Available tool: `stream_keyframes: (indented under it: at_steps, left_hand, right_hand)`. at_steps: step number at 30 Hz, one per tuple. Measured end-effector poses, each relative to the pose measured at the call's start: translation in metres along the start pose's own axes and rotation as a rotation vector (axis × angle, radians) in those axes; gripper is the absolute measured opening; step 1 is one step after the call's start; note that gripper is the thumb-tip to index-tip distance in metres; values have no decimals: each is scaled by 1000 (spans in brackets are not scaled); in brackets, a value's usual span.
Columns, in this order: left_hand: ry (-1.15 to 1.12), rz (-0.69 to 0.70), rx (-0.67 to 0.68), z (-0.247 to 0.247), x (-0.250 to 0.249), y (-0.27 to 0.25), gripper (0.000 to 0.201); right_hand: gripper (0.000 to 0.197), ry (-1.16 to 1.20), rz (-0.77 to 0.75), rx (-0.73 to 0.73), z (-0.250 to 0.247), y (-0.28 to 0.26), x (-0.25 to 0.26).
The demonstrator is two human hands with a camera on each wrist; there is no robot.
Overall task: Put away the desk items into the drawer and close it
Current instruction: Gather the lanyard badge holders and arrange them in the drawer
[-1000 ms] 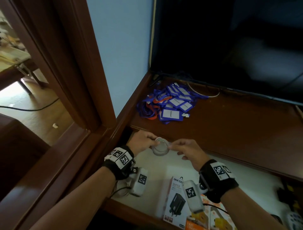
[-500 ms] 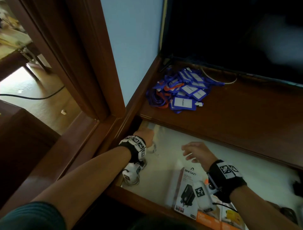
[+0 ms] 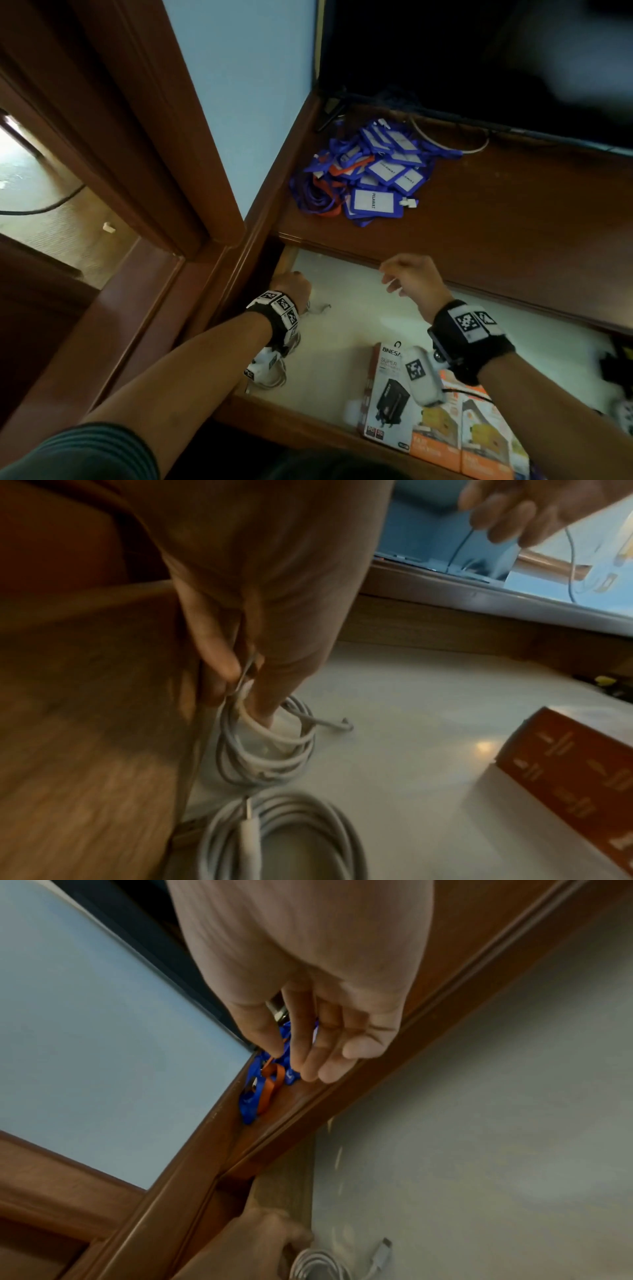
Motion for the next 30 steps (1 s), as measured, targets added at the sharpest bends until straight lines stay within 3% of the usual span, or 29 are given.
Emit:
stream_keyframes:
  at_steps: [3,6,11,15,18,23,26,30]
  left_hand:
    - [74,61,-28,2,-5,3,24]
    - [133,73,-17,10,-6,5,23]
    - [65,67,-64,4,-4,1,23]
    - [75,107,-60,5,-8,-2,32]
    - [92,173,17,10,-11,-1,30]
    - [31,124,88,9,-8,5,32]
    - [-21,90,93,11,-6,10,44]
    - [-26,69,100,10,-4,13,28]
  right_hand:
    - [11,-127,-125,-98,-7,16,21]
    - [12,-413,-257,-199,-11,32,45]
    - [66,-625,-256,-167,-3,70,56]
    - [82,-718,-271,-142,5,97,70]
    - [84,-753,-299,-158,9,112,89]
    - [77,-727,-300,-183,12,145,124]
    - [70,-716,-341,-261,2,168,146]
    - [67,-736,-305,-274,-11,205,156]
Point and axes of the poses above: each hand's wrist, its own y-axis towards the middle knuckle, its own z-axis out of the palm, x = y × z, the point moved 9 cm from there along y, towards the middle knuckle, and after that the axes turned 1 degree about -x, right-handed, at the moved point
